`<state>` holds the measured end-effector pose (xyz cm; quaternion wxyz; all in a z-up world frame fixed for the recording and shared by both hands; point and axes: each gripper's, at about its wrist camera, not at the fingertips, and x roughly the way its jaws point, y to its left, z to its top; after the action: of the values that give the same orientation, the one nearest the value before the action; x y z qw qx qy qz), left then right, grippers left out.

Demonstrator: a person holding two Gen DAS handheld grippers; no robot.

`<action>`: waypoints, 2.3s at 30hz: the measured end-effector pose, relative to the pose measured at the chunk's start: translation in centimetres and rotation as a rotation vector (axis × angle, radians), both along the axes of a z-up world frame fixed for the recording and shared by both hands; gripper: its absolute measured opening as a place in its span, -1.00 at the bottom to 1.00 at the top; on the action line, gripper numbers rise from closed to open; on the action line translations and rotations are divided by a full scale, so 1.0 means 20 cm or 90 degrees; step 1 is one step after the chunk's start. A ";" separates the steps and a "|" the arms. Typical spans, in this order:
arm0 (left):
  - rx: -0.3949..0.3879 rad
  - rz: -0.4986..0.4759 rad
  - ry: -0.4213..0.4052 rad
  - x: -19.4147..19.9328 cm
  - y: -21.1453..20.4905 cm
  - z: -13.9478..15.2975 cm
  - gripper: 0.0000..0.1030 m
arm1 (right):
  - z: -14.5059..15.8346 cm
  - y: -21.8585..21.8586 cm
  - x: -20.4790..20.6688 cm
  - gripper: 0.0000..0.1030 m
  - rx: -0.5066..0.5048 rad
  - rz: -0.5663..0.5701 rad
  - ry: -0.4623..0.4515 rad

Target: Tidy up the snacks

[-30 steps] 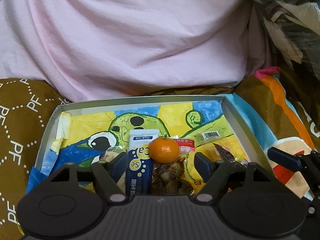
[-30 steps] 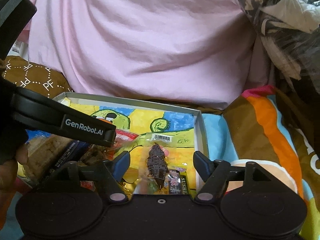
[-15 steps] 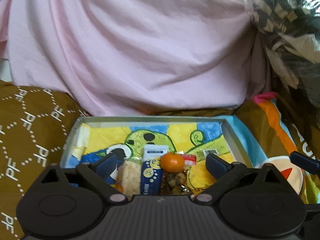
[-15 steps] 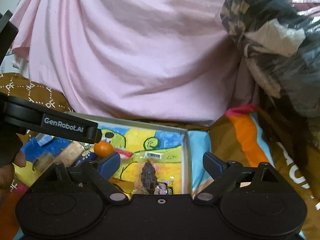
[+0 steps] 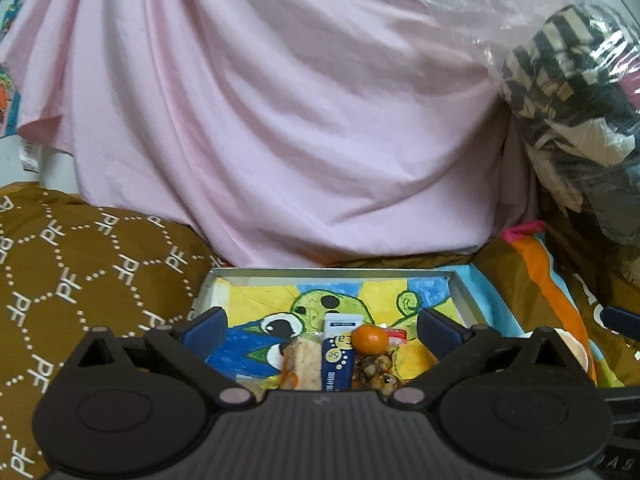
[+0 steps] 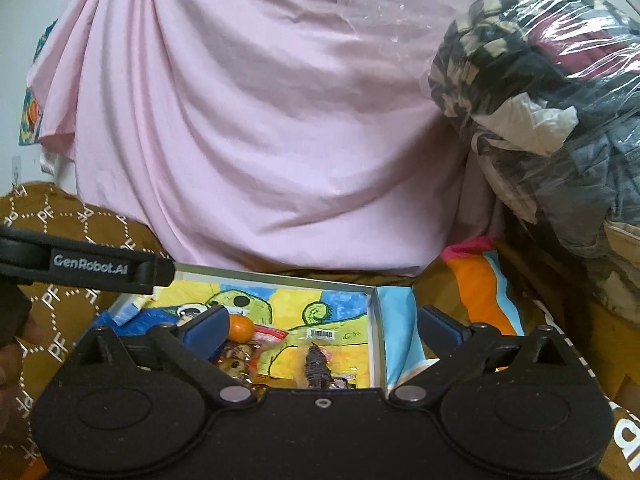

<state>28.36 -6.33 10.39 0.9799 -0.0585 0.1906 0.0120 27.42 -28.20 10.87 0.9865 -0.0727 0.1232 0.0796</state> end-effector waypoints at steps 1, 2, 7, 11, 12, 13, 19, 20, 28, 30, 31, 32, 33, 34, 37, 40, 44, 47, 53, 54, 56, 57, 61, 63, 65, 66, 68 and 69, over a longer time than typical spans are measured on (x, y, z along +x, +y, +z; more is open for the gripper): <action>0.000 0.001 -0.002 -0.02 0.01 0.01 0.99 | 0.01 0.00 -0.01 0.94 0.001 0.000 -0.001; 0.000 0.003 -0.004 -0.03 0.02 0.02 0.99 | 0.02 0.01 -0.03 0.95 0.002 0.000 -0.003; 0.001 0.016 -0.012 -0.12 0.04 0.05 0.99 | 0.07 0.01 -0.11 0.98 0.020 0.000 -0.013; 0.001 0.025 -0.013 -0.19 0.05 0.05 0.99 | 0.10 0.01 -0.17 0.98 0.044 0.000 -0.018; 0.002 0.026 -0.013 -0.21 0.06 0.05 0.99 | 0.10 0.01 -0.19 0.98 0.047 0.001 -0.019; 0.004 0.027 -0.012 -0.22 0.06 0.05 0.99 | 0.10 0.01 -0.21 0.98 0.049 0.002 -0.019; 0.004 0.039 -0.010 -0.32 0.09 0.05 0.99 | 0.10 0.01 -0.31 0.99 0.066 -0.003 -0.019; 0.003 0.041 -0.009 -0.34 0.10 0.04 0.99 | 0.10 0.01 -0.33 0.99 0.070 -0.004 -0.017; -0.001 0.062 0.002 -0.50 0.14 -0.01 0.99 | 0.05 0.00 -0.49 0.99 0.085 -0.018 -0.002; -0.003 0.066 0.005 -0.55 0.15 -0.02 0.99 | 0.04 0.00 -0.53 0.99 0.087 -0.019 0.002; -0.005 0.067 0.007 -0.56 0.16 -0.03 0.99 | 0.03 0.00 -0.54 0.99 0.087 -0.020 0.003; -0.007 0.069 0.009 -0.59 0.16 -0.03 0.99 | 0.02 0.00 -0.56 0.99 0.087 -0.020 0.005; -0.008 0.071 0.011 -0.61 0.17 -0.04 0.99 | 0.02 0.00 -0.58 0.99 0.087 -0.020 0.006; -0.007 0.072 0.013 -0.62 0.17 -0.05 0.99 | 0.00 0.01 -0.60 0.99 0.086 -0.019 0.009; -0.001 0.073 0.020 -0.69 0.18 -0.08 0.99 | -0.03 0.03 -0.66 0.99 0.082 -0.017 0.018; 0.003 0.065 0.033 -0.74 0.19 -0.12 0.99 | -0.08 0.04 -0.71 0.99 0.087 -0.017 0.036; -0.002 0.066 0.044 -0.82 0.21 -0.16 0.99 | -0.13 0.05 -0.78 0.99 0.096 -0.020 0.059; 0.012 0.060 0.055 -0.86 0.22 -0.20 0.99 | -0.16 0.07 -0.84 0.99 0.094 -0.020 0.074; 0.041 0.044 0.069 -0.96 0.24 -0.31 0.99 | -0.26 0.10 -0.92 0.99 0.085 -0.026 0.096; 0.044 0.045 0.074 -0.97 0.24 -0.33 0.99 | -0.27 0.10 -0.92 0.99 0.083 -0.027 0.099; 0.044 0.049 0.081 -0.99 0.26 -0.37 0.99 | -0.30 0.11 -0.94 0.99 0.075 -0.028 0.101; 0.041 0.052 0.084 -0.99 0.27 -0.38 0.99 | -0.32 0.12 -0.94 0.99 0.071 -0.028 0.101; 0.038 0.057 0.096 -1.01 0.30 -0.45 0.99 | -0.37 0.14 -0.95 0.99 0.055 -0.020 0.102; 0.037 0.058 0.100 -1.01 0.31 -0.48 0.99 | -0.40 0.15 -0.94 0.99 0.045 -0.015 0.105; 0.035 0.058 0.106 -1.01 0.32 -0.50 0.99 | -0.42 0.16 -0.94 0.99 0.039 -0.009 0.110; 0.035 0.057 0.108 -1.01 0.33 -0.51 0.99 | -0.43 0.17 -0.94 0.99 0.037 -0.005 0.111; 0.038 0.055 0.110 -1.00 0.33 -0.52 0.99 | -0.44 0.18 -0.94 0.99 0.036 0.000 0.112; 0.040 0.054 0.110 -1.00 0.33 -0.53 0.99 | -0.45 0.18 -0.94 0.99 0.036 0.003 0.112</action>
<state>8.34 0.25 -0.18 0.9596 -0.0342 0.2716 0.0644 8.59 -24.63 1.95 0.9734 -0.0381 0.2067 0.0912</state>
